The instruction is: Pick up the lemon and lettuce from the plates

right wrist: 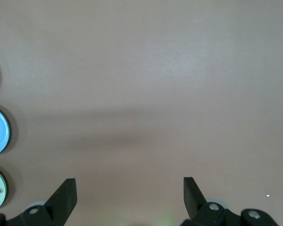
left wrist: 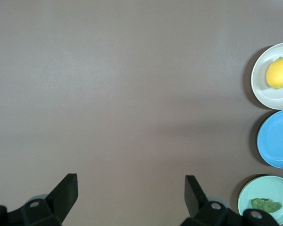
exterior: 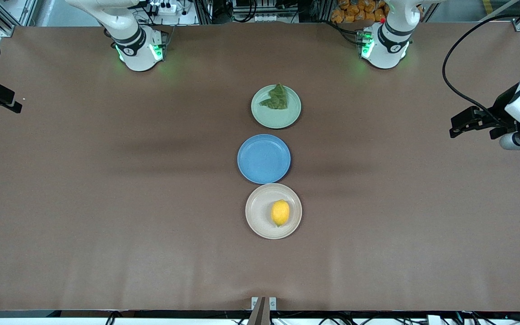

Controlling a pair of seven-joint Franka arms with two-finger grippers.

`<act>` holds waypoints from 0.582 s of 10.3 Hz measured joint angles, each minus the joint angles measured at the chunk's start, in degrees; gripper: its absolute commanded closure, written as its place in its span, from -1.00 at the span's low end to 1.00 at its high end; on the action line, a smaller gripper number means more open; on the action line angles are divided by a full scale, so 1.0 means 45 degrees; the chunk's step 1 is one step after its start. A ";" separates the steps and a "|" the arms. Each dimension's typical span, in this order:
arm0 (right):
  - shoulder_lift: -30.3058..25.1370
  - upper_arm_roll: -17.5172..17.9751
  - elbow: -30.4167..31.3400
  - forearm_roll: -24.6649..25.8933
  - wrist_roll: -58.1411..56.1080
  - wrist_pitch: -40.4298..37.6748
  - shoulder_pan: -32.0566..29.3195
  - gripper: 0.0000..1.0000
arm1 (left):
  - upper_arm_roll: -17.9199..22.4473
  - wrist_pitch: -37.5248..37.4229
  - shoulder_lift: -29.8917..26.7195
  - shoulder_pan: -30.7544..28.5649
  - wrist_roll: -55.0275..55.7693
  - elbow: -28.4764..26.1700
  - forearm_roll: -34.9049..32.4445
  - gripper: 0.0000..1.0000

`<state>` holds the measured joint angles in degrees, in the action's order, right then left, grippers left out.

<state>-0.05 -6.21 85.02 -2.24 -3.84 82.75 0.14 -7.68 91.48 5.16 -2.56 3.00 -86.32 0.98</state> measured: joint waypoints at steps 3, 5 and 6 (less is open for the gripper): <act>-0.0016 0.0000 -0.0003 0.0000 0.0000 -0.0063 0.0000 -1.00 | 0.0000 0.0000 0.0023 0.0000 0.0000 -0.0006 0.0000 -1.00; -0.0017 0.0004 -0.0003 0.0000 0.0000 -0.0063 0.0000 -1.00 | -0.0009 0.0000 0.0049 0.0008 0.0000 -0.0009 0.0000 -1.00; -0.0017 0.0005 -0.0003 0.0000 0.0000 -0.0064 0.0000 -1.00 | -0.0016 0.0000 0.0079 0.0011 0.0000 -0.0013 0.0000 -1.00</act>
<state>-0.12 -6.19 85.00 -2.24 -3.84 82.47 0.14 -7.75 91.48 5.51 -2.51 3.00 -86.38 0.98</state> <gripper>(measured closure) 0.000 0.000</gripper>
